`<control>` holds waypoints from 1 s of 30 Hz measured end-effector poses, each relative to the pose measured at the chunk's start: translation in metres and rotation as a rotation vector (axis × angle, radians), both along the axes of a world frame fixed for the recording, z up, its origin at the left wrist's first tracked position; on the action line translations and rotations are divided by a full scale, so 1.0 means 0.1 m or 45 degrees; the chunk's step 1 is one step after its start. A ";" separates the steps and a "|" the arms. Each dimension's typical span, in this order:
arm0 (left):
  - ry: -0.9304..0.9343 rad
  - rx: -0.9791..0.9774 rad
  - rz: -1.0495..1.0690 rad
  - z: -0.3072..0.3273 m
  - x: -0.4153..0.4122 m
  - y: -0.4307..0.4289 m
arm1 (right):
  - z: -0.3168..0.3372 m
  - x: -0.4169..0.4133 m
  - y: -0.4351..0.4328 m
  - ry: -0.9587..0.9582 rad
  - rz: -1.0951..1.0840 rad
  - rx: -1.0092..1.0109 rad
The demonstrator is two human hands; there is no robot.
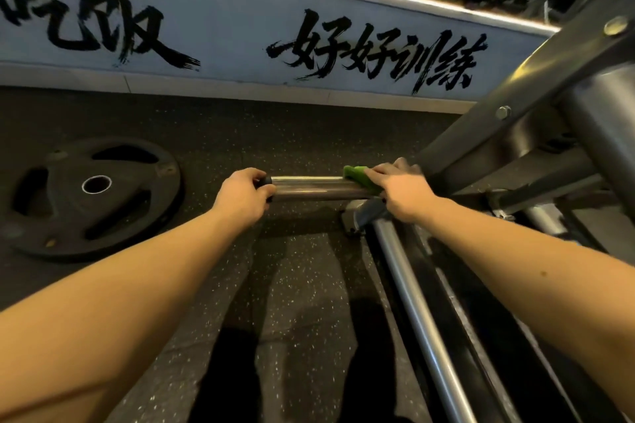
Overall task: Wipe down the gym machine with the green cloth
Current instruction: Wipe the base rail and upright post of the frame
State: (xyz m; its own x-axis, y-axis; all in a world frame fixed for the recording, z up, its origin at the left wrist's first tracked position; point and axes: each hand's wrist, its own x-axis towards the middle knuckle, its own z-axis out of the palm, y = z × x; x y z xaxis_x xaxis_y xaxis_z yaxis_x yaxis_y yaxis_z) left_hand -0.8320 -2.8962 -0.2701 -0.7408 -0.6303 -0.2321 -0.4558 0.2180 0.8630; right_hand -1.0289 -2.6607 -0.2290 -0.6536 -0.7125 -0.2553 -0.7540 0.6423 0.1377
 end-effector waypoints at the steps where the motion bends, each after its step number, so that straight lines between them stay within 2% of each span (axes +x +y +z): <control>1: 0.009 0.029 0.010 0.00 0.00 0.00 | 0.01 -0.07 0.00 0.040 -0.016 0.074; 5: 0.032 0.095 0.017 -0.01 0.01 -0.02 | 0.04 -0.25 -0.09 0.125 0.080 0.124; 9: 0.036 0.120 -0.014 0.01 0.00 -0.06 | -0.06 -0.09 -0.24 -0.071 0.070 -0.122; 12: 0.025 0.119 -0.023 0.01 0.00 -0.10 | -0.16 0.17 -0.43 -0.112 -0.041 -0.292; 16: 0.030 0.131 -0.029 0.03 0.02 -0.11 | -0.13 0.56 -0.88 -0.156 0.125 -0.214; 21: 0.048 0.211 -0.032 0.07 0.04 -0.08 | -0.03 0.75 -1.12 -0.336 0.244 -0.146; 24: 0.044 0.209 -0.049 0.08 0.05 -0.06 | -0.10 0.54 -0.85 -0.256 0.267 -0.169; 30: 0.049 0.334 -0.024 0.05 0.09 -0.07 | -0.22 -0.03 -0.21 -0.082 0.026 -0.112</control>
State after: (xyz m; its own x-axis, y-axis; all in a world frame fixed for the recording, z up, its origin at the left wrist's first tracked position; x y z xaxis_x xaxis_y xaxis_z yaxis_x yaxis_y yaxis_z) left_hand -0.8226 -2.9036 -0.2653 -0.7632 -0.5386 -0.3570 -0.4195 -0.0072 0.9077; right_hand -1.0319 -2.6817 -0.2511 -0.6231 -0.7469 -0.2323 -0.7724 0.6343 0.0326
